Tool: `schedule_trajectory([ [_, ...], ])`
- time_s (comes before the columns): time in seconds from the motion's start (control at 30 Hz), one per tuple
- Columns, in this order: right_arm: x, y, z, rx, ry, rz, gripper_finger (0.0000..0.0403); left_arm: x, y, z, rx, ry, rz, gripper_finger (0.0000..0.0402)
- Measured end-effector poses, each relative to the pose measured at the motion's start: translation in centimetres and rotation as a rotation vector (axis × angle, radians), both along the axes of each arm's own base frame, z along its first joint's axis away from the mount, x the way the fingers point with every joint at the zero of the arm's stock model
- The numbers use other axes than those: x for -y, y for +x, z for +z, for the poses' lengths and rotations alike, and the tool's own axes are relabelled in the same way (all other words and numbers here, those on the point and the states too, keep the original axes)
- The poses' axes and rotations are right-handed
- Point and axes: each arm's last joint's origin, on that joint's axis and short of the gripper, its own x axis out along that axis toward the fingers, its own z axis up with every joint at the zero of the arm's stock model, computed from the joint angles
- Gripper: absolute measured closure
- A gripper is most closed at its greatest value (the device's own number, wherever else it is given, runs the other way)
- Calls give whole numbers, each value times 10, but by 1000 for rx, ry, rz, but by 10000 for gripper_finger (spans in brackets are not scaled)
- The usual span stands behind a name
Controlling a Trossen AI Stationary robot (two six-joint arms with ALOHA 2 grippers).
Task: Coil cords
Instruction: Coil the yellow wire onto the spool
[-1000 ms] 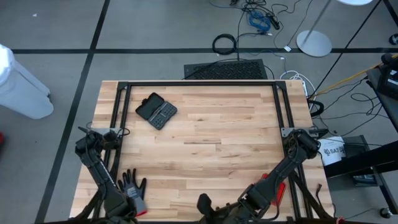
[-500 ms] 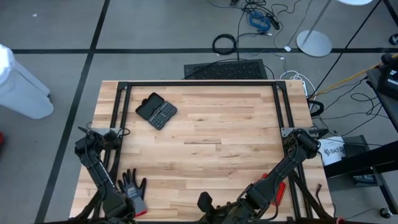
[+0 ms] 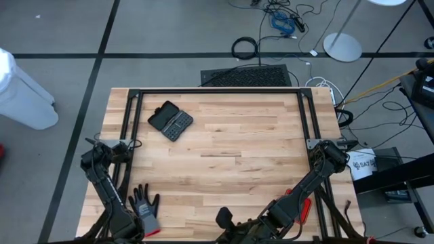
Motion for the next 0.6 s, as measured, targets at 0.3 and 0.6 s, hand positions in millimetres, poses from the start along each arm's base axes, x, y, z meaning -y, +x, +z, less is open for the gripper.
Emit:
schedule_trajectory([
  [0.3,-2,2,4,56,-6,28,403,-1,1,0,-9,-1,10,401],
  [0.6,-3,2,4,57,-7,30,403,-4,6,-5,-68,11,153,401],
])
